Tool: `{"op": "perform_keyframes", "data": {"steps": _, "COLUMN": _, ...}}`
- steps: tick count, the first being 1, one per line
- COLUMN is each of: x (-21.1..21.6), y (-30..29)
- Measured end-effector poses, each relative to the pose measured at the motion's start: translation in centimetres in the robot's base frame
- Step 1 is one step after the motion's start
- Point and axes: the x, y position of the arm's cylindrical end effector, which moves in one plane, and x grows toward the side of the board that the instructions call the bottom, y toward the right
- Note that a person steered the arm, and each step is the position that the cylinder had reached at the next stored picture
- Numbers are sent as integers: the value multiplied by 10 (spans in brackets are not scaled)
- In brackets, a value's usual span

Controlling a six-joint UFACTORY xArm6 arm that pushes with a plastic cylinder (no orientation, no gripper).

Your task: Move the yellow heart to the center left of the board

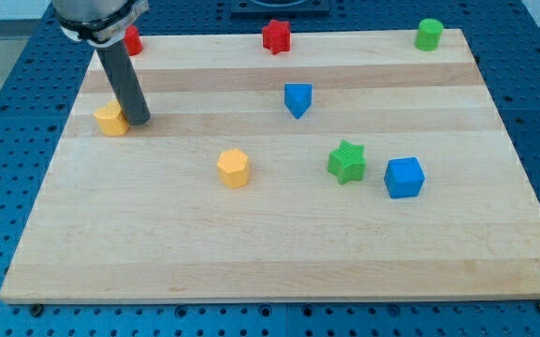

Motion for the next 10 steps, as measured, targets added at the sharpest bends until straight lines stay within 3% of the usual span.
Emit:
{"op": "perform_keyframes", "data": {"steps": 5, "x": -16, "y": -29}}
{"op": "perform_keyframes", "data": {"steps": 7, "x": -2, "y": -54}}
{"op": "perform_keyframes", "data": {"steps": 10, "x": 0, "y": 10}}
